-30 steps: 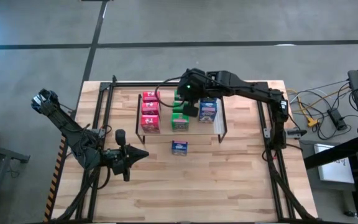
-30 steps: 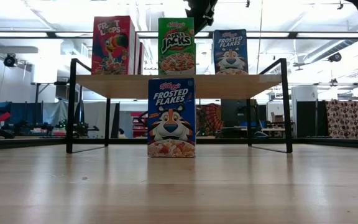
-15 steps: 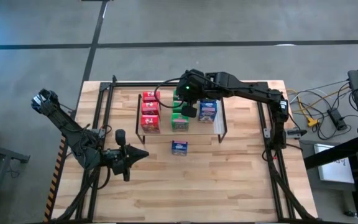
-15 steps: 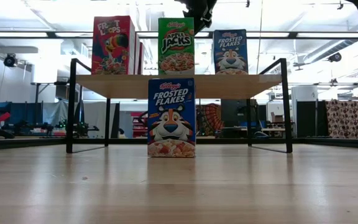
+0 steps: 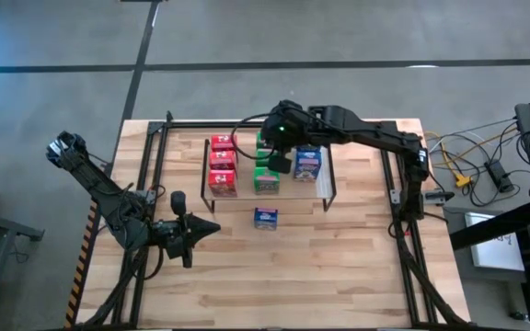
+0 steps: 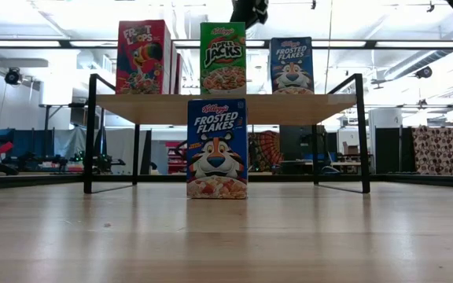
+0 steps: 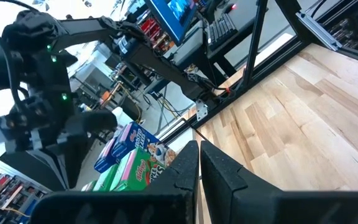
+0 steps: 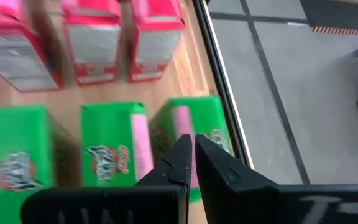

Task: Stack cereal on shelf
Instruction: Adjust the green cereal boxes on the shelf, then put the blue cereal box on the shelf, aligned with the other blue cereal boxes

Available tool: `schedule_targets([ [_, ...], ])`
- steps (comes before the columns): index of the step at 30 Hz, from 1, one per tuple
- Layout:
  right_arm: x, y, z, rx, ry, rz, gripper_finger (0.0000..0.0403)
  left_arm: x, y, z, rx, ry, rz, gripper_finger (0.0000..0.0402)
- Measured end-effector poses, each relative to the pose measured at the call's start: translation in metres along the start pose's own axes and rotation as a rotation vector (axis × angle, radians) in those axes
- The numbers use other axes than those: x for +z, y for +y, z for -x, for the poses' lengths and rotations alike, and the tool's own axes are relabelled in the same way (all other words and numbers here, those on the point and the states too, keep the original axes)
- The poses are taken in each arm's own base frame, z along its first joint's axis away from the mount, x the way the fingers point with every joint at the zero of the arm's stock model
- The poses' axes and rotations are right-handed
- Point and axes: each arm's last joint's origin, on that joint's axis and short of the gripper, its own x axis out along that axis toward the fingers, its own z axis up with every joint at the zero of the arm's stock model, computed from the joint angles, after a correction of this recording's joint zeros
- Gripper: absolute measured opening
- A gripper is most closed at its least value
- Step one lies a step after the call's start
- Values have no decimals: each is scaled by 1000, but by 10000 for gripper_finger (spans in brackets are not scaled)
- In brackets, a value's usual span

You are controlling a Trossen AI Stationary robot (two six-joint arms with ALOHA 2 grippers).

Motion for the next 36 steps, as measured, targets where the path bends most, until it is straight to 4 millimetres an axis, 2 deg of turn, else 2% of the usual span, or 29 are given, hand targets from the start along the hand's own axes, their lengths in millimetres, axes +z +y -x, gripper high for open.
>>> schedule_targets([
  [7,10,25,23,81,-58,-1,13,0,0,0,0,-1,1,0],
  [19,7,103,55,239,-49,54,13,1,1,0,4,-6,37,0],
  [29,-16,169,73,153,-1,110,13,2,1,0,7,-12,78,0],
  [36,-38,210,73,113,24,108,13,2,1,0,8,-13,97,0],
])
